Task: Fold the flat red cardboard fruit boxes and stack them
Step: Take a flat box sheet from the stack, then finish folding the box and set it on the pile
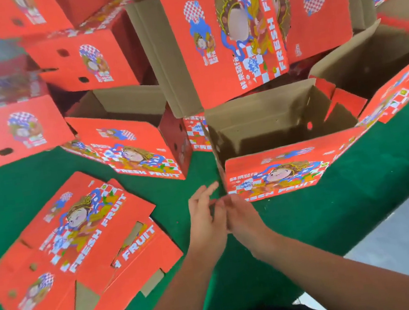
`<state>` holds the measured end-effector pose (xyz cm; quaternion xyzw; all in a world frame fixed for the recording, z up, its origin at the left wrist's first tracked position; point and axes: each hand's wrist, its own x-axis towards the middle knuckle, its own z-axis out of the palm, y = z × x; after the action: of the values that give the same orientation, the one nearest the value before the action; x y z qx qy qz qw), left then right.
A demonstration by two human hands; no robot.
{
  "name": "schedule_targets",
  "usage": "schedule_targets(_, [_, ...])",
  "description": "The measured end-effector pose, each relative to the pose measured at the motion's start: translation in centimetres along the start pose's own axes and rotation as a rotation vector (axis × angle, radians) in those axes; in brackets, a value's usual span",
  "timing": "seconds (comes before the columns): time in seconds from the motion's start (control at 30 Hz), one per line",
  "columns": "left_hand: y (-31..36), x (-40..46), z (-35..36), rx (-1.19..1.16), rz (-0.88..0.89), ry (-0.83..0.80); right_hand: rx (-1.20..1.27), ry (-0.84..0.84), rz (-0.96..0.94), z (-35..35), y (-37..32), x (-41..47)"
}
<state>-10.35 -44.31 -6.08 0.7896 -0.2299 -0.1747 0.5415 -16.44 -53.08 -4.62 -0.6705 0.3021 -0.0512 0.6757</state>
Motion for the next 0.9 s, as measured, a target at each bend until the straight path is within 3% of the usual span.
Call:
schedule_targets(0.17, [-0.6,-1.8,-3.3,-0.136,-0.123,0.158,0.019,0.014,0.021,3.9,-0.8,0.4])
schedule_targets(0.33, [-2.1,-5.4,-9.1,-0.25,-0.258,0.288,-0.102,-0.223,0.1,10.3,-0.3,0.5])
schedule_targets(0.43, [-4.4,-8.3,-13.4,-0.292,-0.384,0.461,-0.146,-0.363,0.168,15.2,0.0,0.5])
schedule_targets(0.53, [-6.4,-9.9,-16.0,-0.298,-0.526,0.578,-0.194,-0.389,0.186,17.4,0.2,1.2])
schedule_targets(0.73, [-11.6,-12.2,-21.7,-0.237,-0.675,0.74,-0.344,-0.35,0.177,21.2,1.7,4.6])
schedule_targets(0.9, [-15.6,-12.7,-27.1,-0.102,-0.825,0.726,-0.539,-0.122,0.146,23.4,1.5,8.7])
